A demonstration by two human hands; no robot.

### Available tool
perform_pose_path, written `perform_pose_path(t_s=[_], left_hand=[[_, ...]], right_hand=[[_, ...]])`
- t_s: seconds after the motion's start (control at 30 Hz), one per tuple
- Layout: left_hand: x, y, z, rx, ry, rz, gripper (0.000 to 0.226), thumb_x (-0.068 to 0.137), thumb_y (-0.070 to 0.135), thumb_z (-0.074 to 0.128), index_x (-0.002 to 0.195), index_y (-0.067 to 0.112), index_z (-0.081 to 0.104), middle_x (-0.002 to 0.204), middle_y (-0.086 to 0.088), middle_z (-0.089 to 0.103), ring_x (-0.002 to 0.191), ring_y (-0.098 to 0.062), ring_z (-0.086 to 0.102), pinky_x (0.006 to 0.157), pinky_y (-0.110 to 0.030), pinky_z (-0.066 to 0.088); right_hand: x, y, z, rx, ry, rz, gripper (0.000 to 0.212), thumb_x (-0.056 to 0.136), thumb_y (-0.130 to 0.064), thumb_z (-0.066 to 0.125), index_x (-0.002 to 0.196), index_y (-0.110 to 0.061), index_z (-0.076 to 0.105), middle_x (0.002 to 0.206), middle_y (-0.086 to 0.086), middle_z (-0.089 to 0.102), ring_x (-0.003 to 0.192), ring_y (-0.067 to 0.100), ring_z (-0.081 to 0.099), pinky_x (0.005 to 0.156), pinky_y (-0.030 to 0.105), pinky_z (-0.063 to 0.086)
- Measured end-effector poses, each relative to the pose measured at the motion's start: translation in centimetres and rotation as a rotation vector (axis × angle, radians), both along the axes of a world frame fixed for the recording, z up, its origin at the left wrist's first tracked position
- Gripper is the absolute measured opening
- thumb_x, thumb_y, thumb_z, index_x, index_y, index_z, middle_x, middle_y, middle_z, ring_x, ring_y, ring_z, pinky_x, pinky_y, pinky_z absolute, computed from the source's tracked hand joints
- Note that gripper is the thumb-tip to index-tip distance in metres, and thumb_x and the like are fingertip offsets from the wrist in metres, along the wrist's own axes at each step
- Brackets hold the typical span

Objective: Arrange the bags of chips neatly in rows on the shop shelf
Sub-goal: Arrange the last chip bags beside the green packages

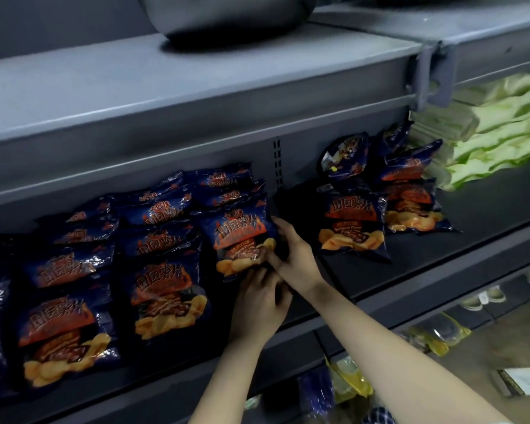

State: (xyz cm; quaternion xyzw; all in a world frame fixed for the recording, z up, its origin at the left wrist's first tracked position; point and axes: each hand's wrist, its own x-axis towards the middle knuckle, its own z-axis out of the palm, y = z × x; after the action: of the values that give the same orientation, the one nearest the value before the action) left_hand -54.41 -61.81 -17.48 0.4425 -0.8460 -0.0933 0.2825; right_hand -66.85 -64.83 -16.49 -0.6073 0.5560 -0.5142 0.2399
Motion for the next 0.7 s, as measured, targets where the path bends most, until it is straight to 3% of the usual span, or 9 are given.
perform_pose_path(t_s=[0.2, 0.37, 0.53, 0.7], left_hand=[[-0.3, -0.2, 0.8, -0.005, -0.027, -0.05, 0.031, 0.082, 0.029, 0.046, 0.1, 0.011, 0.064, 0.101, -0.004, 0.066, 0.096, -0.019, 0.061, 0.082, -0.028, 0.05], [-3.2, -1.0, 2.8, -0.022, 0.026, -0.159, 0.026, 0.082, 0.027, 0.048, 0.097, 0.009, 0.061, 0.09, -0.003, 0.064, 0.081, -0.018, 0.061, 0.063, -0.023, 0.048], [-9.7, -2.3, 5.8, -0.133, 0.064, -0.288, 0.027, 0.081, 0.026, 0.047, 0.097, 0.01, 0.062, 0.095, -0.005, 0.062, 0.082, -0.022, 0.062, 0.063, -0.031, 0.053], [-15.7, -2.7, 7.7, -0.146, 0.039, -0.418, 0.023, 0.08, 0.025, 0.046, 0.093, 0.015, 0.062, 0.096, -0.001, 0.061, 0.085, -0.022, 0.06, 0.066, -0.033, 0.051]], right_hand=[[-0.2, 0.5, 0.8, -0.195, 0.088, -0.116, 0.05, 0.084, -0.017, 0.069, 0.128, -0.013, 0.046, 0.123, -0.004, 0.042, 0.115, 0.005, 0.045, 0.096, 0.012, 0.039], [-3.4, 0.4, 4.1, -0.37, 0.142, -0.215, 0.04, 0.085, -0.014, 0.066, 0.12, -0.01, 0.048, 0.122, 0.011, 0.047, 0.118, 0.017, 0.047, 0.099, 0.024, 0.043], [-10.3, 1.0, 6.8, -0.436, 0.204, -0.425, 0.033, 0.084, -0.011, 0.067, 0.114, -0.007, 0.054, 0.119, 0.011, 0.05, 0.117, 0.016, 0.046, 0.1, 0.02, 0.038], [-17.4, 2.8, 6.4, -0.435, 0.224, -0.616, 0.027, 0.083, -0.01, 0.066, 0.107, -0.006, 0.058, 0.114, 0.012, 0.053, 0.112, 0.021, 0.05, 0.098, 0.029, 0.042]])
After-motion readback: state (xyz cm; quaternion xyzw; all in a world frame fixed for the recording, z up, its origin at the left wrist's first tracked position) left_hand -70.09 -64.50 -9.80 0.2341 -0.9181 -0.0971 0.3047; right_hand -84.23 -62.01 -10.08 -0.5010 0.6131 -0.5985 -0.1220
